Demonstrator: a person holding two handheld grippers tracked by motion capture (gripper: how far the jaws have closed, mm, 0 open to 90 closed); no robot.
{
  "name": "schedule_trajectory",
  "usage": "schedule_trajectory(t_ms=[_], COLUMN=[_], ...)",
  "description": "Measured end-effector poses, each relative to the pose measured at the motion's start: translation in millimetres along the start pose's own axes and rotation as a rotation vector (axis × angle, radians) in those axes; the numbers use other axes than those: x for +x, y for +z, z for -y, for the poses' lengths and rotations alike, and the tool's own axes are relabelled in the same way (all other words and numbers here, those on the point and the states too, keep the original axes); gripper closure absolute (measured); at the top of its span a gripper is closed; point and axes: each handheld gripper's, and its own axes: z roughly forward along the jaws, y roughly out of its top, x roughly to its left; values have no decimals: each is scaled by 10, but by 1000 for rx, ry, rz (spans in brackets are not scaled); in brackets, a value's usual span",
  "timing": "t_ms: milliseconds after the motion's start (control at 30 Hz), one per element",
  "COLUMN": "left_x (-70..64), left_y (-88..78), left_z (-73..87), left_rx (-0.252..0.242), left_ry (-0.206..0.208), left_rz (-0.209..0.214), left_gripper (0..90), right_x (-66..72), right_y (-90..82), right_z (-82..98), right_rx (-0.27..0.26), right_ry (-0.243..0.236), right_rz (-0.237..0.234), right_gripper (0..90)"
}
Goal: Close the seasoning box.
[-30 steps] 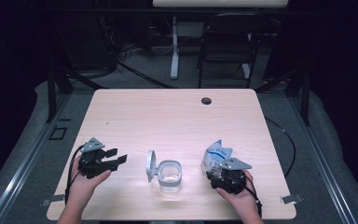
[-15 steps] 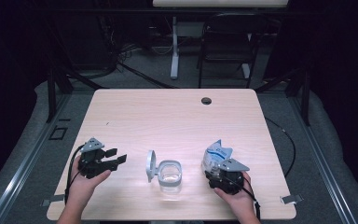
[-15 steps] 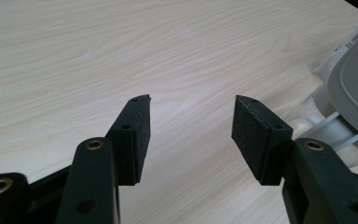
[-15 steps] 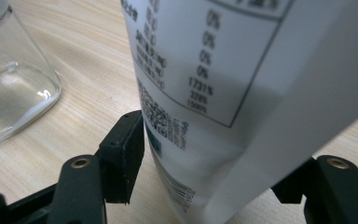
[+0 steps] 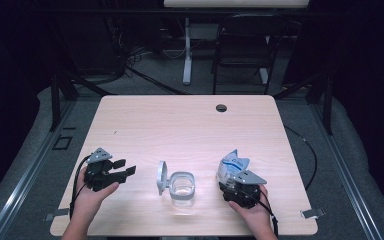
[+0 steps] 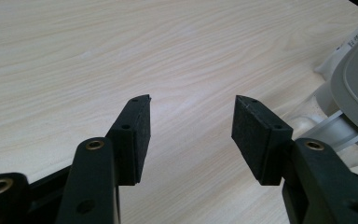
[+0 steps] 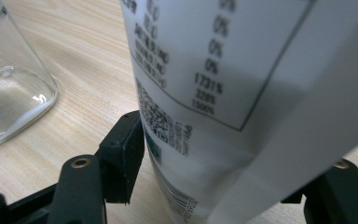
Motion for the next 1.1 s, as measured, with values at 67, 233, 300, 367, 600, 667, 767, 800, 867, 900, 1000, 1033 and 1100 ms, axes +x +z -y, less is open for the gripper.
schedule_trajectory(t_ms=[67,233,300,367,600,667,767,800,867,900,1000,1033,1100], left_x=[2,7,8,12,14,17,22,23,23,23,24,26,28], left_y=[2,4,4,3,6,5,6,7,11,11,11,11,13], left_z=[1,5,6,6,10,11,13,14,15,16,18,19,21], left_rx=[1,1,1,3,2,3,5,5,2,2,5,4,3], left_ry=[1,-3,-5,-3,-5,-7,-6,-7,-7,-8,-11,-13,-14], left_rz=[0,-1,-2,0,-2,-1,-3,-3,-5,-5,-7,-5,-7], left_gripper=[475,475,475,475,476,476,476,476,476,476,476,476,476], right_x=[-1,6,8,8,5,4,12,13,18,19,14,13,11], right_y=[4,29,34,36,47,39,45,44,52,55,60,61,61], right_z=[0,4,3,2,5,5,15,16,20,21,26,26,26], right_rx=[5,1,1,-1,-7,-1,-12,-13,-20,-23,-29,-27,-24], right_ry=[2,14,14,16,20,6,-14,-18,-19,-16,-11,-9,-7], right_rz=[-2,2,1,2,6,6,12,12,14,14,12,12,15], right_gripper=[371,373,374,375,383,384,385,385,385,384,384,384,383])
